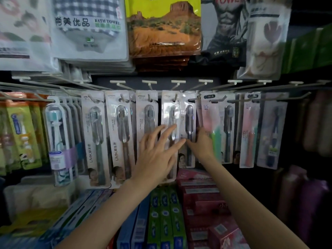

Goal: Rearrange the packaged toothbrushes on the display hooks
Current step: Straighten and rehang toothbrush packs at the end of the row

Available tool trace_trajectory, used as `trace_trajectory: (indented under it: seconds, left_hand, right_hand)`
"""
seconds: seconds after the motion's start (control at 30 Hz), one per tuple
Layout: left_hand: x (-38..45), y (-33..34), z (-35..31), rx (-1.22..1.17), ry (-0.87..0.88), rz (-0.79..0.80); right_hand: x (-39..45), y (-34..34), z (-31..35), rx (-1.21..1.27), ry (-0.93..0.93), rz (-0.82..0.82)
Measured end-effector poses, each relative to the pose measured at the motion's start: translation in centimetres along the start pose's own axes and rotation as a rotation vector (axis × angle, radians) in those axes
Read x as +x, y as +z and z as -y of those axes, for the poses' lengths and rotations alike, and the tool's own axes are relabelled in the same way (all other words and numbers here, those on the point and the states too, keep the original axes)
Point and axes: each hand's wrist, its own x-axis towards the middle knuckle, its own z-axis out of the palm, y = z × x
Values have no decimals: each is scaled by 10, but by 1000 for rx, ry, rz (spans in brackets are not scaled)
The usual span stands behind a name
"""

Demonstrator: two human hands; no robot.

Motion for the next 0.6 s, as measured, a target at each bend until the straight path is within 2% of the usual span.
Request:
trace_trajectory:
  seconds: [0.23, 0.43, 0.6]
  left_hand:
    - [-8, 6, 17, 17, 24, 25]
    - [-10, 5, 17, -16, -11, -12]
    - [-11, 5, 16, 6, -15, 26]
  right_hand:
    - [-14, -27, -3, 16, -54, 36]
    - [-2, -78, -1, 10, -9, 204]
    - [-1, -93, 0, 297, 125, 396]
